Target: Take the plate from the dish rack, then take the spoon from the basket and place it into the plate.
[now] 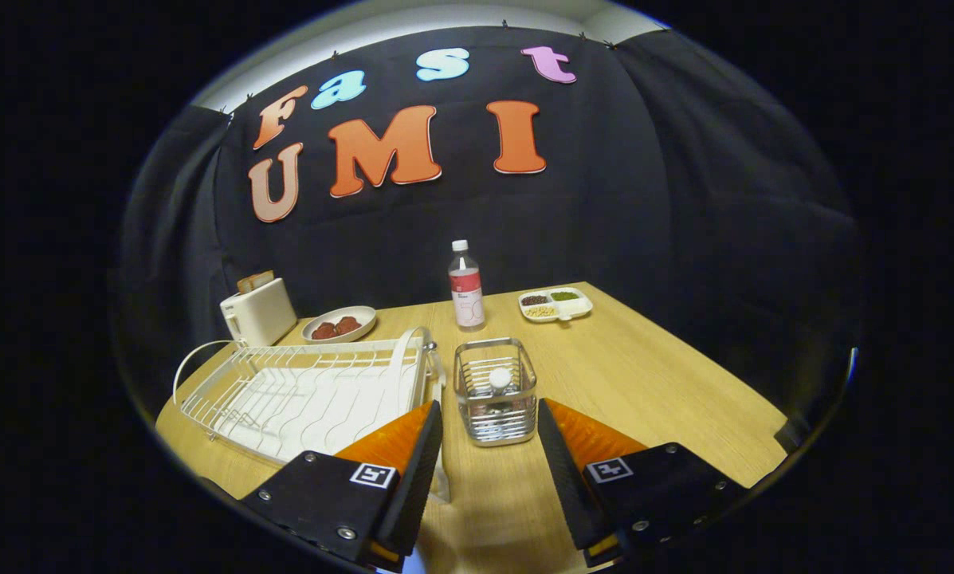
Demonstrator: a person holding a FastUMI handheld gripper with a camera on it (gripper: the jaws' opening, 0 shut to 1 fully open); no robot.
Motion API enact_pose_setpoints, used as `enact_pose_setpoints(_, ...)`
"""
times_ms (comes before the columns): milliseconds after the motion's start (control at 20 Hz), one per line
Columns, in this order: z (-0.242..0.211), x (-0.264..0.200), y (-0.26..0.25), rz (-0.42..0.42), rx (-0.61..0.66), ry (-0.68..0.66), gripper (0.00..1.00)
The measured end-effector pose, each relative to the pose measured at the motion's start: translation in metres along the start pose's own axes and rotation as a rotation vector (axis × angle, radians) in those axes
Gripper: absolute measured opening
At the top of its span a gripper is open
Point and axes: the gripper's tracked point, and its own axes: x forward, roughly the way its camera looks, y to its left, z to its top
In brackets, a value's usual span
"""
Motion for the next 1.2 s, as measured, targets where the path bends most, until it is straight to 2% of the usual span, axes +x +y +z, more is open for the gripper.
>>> enact_pose_setpoints(100, 0.003, 0.014, 0.000, -0.008, 0.004, -0.004, 0.69)
enact_pose_setpoints(200, -0.008, 0.025, -0.003, -0.032, -0.004, 0.028, 0.55)
enact_pose_setpoints(250, -0.009, 0.028, -0.003, -0.037, -0.006, 0.031, 0.43)
enact_pose_setpoints(300, -0.008, 0.028, -0.004, -0.042, 0.003, 0.026, 0.37)
enact_pose_setpoints(350, -0.004, 0.028, -0.002, -0.038, 0.016, 0.007, 0.27)
enact_pose_setpoints(450, 0.005, 0.031, 0.002, -0.023, 0.040, -0.028, 0.16)
enact_pose_setpoints(750, 0.031, 0.022, 0.007, 0.012, 0.100, -0.041, 0.07)
enact_pose_setpoints(1200, 0.111, -0.060, 0.023, 0.091, 0.011, -0.142, 0.07)
